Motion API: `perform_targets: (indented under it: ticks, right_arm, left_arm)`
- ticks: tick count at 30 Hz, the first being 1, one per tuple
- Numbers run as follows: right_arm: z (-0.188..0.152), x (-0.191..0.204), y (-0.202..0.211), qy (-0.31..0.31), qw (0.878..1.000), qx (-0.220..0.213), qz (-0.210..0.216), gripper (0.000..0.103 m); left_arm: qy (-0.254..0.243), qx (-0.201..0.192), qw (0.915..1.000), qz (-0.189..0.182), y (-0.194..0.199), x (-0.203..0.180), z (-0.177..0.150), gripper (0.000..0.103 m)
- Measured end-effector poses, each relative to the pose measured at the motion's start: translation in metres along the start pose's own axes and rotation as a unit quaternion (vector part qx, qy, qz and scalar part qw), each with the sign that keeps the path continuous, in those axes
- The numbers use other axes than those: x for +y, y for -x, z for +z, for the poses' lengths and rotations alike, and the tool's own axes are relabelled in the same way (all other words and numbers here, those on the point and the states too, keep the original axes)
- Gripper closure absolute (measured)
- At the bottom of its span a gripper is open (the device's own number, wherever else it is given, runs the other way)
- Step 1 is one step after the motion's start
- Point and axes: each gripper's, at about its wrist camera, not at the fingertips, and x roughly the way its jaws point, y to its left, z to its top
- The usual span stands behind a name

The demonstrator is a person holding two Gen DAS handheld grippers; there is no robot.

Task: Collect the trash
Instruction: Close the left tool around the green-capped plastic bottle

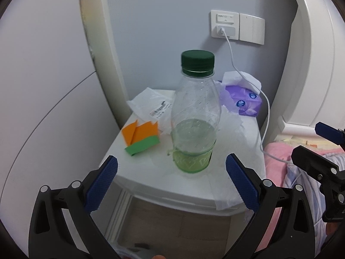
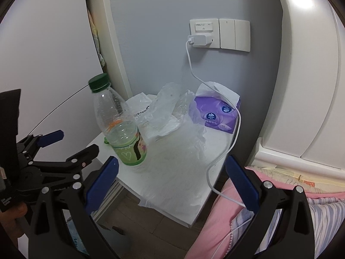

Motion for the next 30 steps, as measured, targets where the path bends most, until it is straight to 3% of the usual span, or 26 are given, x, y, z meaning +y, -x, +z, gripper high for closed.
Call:
perform_targets:
  ticks: [30]
  right_arm:
    - [0.026,-0.012,-0.043,-0.004,1.000,-0.005,0.016,0.006]
  left_arm:
    - [-0.009,-0.013,0.9988,-0.047,-0.072,-0.013,0.023,0.006]
